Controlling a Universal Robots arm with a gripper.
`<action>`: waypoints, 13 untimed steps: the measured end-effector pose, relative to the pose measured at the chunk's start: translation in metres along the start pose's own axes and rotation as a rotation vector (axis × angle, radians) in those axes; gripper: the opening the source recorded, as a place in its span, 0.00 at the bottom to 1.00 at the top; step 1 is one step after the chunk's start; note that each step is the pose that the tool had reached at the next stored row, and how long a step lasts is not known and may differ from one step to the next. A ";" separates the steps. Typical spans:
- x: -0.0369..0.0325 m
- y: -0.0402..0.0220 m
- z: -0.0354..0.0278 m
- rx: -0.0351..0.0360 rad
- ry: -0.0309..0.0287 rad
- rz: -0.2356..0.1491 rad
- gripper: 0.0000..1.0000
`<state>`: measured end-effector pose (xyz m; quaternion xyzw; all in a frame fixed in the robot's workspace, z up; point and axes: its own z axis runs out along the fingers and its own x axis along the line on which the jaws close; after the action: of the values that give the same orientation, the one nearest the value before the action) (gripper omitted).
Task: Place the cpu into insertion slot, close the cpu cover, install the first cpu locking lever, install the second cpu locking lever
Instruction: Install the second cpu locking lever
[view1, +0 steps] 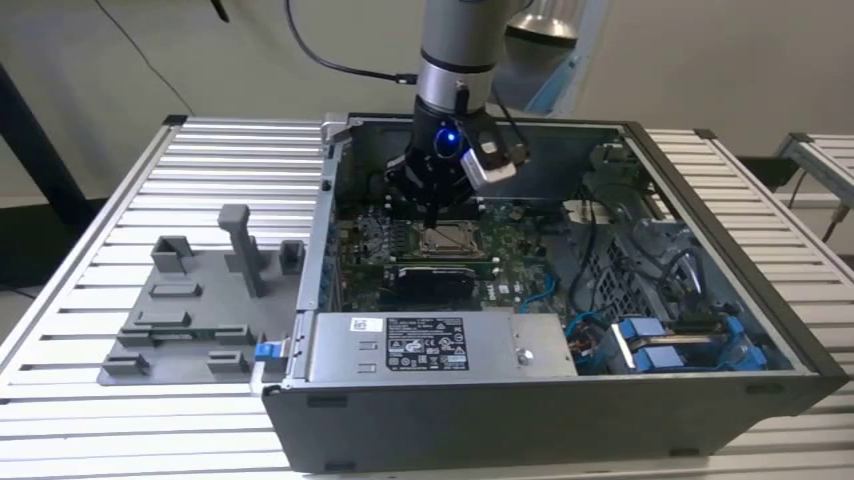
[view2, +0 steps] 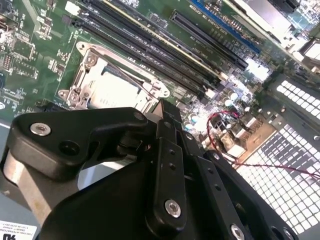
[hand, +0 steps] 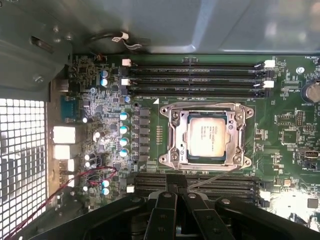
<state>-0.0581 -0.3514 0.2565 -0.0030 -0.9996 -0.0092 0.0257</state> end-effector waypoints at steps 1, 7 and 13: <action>-0.0002 0.0003 0.0016 -0.0009 -0.0016 0.000 0.11; 0.0045 0.0005 0.0052 -0.0006 -0.0036 0.000 0.11; 0.0144 0.0003 0.0103 -0.0008 -0.0091 0.000 0.11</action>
<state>-0.0731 -0.3508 0.2469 -0.0030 -0.9997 -0.0096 0.0211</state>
